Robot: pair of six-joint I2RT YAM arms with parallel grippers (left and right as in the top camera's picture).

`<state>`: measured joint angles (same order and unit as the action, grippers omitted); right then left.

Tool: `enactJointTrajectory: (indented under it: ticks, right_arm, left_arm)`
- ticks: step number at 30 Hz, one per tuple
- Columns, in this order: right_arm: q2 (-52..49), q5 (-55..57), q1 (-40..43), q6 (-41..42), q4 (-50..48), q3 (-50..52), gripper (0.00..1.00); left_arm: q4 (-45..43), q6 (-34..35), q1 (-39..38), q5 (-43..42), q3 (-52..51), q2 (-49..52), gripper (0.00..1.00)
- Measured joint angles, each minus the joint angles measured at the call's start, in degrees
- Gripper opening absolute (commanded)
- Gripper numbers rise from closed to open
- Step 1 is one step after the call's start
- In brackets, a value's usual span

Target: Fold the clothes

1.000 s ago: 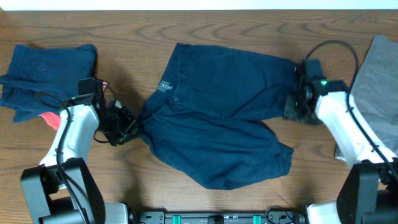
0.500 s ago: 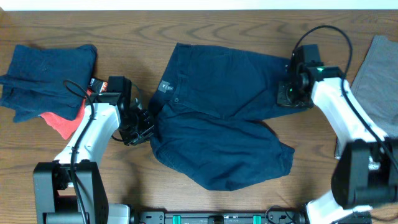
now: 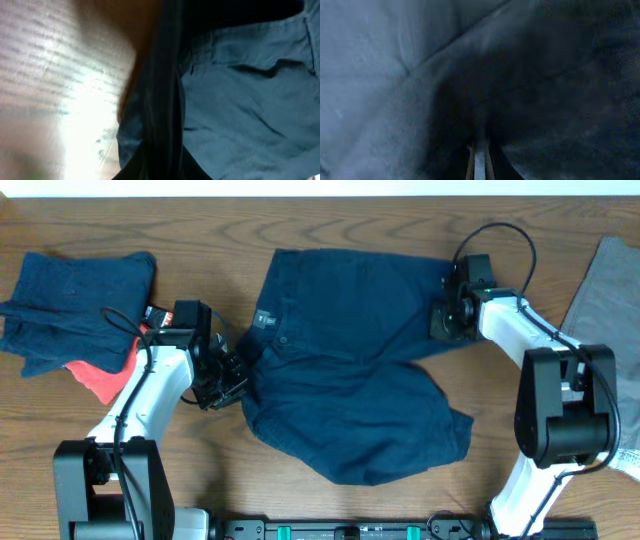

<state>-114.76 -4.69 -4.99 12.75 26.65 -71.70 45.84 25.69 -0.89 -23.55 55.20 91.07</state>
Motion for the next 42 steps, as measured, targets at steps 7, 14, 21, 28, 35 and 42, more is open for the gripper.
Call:
enactJointTrajectory:
  ticks: [7, 14, 21, 28, 35, 42]
  right_arm:
    - [-4.0, -0.9, 0.0, -0.2, -20.0, 0.1, 0.22]
    - [-4.0, -3.2, 0.0, -0.7, -10.5, -4.8, 0.57]
    - [1.7, -3.9, 0.3, -1.9, 22.3, -14.2, 0.6]
    - [15.5, -4.5, 0.2, -0.9, 47.3, -15.2, 0.6]
    - [25.6, -5.9, -1.3, 4.3, 46.0, -1.6, 0.61]
    - [38.8, -9.0, -2.0, 8.1, 38.4, 15.8, 0.51]
  left_arm:
    - [-9.2, 2.8, 0.0, 0.0, 0.0, 0.0, 0.32]
    - [-13.6, 6.2, 0.0, 0.0, 0.0, 0.0, 0.36]
    - [-11.8, 5.5, 0.0, 0.0, 0.0, 0.0, 0.37]
    - [-8.7, 3.8, 0.0, 0.9, 0.0, 0.0, 0.37]
    - [-7.1, 3.4, 0.0, 2.6, 0.0, 0.0, 0.37]
    - [-5.8, 2.9, 0.0, 3.0, 0.0, 0.0, 0.37]
